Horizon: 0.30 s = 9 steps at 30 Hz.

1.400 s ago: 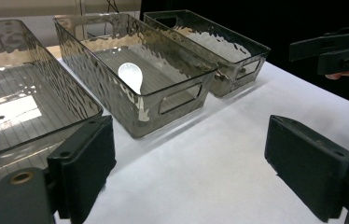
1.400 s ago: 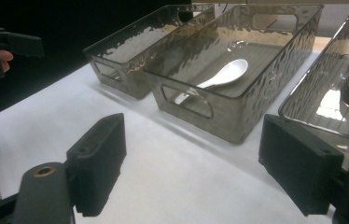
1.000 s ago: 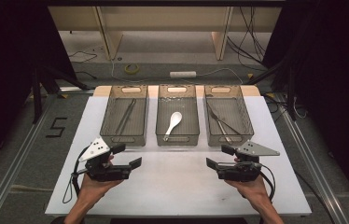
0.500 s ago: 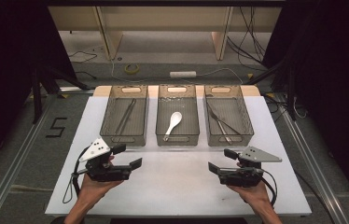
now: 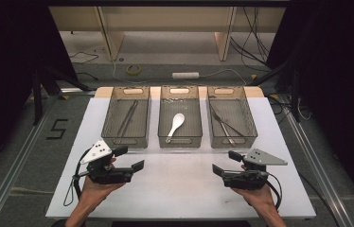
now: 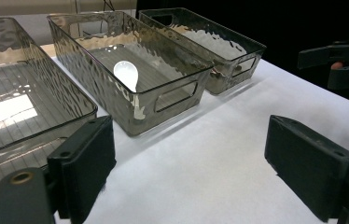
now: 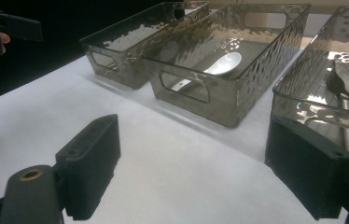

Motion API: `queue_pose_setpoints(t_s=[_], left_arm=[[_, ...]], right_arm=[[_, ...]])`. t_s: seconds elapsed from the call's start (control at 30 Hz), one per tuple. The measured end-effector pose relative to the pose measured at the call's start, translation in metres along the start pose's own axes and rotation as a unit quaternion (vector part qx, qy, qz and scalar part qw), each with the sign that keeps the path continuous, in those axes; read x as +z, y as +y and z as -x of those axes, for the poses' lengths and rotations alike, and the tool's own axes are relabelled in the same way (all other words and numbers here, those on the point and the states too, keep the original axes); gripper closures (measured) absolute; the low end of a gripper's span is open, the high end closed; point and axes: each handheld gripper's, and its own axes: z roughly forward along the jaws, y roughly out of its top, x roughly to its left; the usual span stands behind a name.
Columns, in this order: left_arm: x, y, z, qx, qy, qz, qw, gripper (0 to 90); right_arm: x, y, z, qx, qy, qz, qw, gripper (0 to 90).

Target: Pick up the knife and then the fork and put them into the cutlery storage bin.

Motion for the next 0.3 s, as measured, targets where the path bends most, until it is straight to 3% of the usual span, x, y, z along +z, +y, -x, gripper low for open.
queue_pose_setpoints(t_s=[0.3], left_arm=[[-0.0001,0.0000,0.0000,-0.001,0.000,0.000,1.0000,15.7]], right_arm=[[0.0004,0.0001,-0.0002,-0.001,-0.001,-0.002,1.0000,19.0]])
